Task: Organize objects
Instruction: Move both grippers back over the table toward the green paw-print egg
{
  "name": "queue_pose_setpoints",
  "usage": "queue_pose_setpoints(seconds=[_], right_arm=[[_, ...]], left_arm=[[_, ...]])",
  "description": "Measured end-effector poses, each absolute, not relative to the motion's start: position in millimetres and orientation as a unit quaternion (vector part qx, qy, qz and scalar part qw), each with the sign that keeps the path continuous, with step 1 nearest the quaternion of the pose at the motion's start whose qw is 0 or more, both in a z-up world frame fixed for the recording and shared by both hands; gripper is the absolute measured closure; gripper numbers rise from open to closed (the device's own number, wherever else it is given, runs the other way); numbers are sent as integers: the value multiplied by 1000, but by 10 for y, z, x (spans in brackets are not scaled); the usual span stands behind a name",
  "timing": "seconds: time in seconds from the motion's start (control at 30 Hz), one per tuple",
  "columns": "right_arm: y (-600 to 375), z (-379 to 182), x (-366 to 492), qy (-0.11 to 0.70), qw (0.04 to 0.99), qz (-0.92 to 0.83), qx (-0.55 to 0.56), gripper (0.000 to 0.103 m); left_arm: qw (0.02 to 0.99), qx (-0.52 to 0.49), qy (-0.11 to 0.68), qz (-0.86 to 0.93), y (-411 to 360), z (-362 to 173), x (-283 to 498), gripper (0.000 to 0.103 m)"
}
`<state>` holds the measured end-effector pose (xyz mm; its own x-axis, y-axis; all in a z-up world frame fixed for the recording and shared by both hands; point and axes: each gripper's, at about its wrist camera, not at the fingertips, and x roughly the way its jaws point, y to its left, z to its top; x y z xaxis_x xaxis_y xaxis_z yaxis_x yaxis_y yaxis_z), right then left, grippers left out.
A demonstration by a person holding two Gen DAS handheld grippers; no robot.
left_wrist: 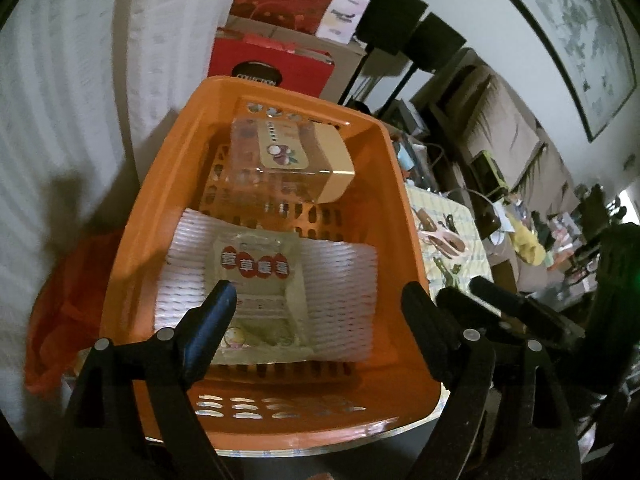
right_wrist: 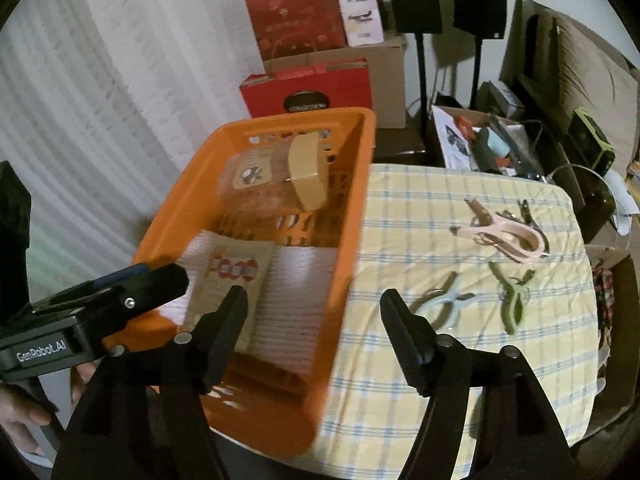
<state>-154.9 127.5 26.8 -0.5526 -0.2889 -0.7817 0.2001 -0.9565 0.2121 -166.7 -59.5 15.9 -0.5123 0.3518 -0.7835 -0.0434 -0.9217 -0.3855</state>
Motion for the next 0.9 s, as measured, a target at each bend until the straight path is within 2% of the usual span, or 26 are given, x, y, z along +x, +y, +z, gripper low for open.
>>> queue_pose_setpoints(seconds=[0.03, 0.13, 0.2, 0.27, 0.9], right_arm=[[1330, 282, -1537, -51, 135, -882, 449, 22], [1468, 311, -1514, -48, 123, -887, 443, 21], [1570, 317, -1497, -45, 115, -889, 441, 21], [1685, 311, -1472, -44, 107, -890, 440, 21], [2944, 9, -1159, -60, 8, -891, 449, 21]], left_arm=[[116, -479, -156, 856, -568, 161, -1661, 20], [118, -476, -141, 860, -464, 177, -1629, 19], [126, -474, -135, 861, -390, 192, -1604, 11], [142, -468, -130, 862, -293, 217, -1562, 8], [210, -462, -43, 861, 945, 66, -1289, 8]])
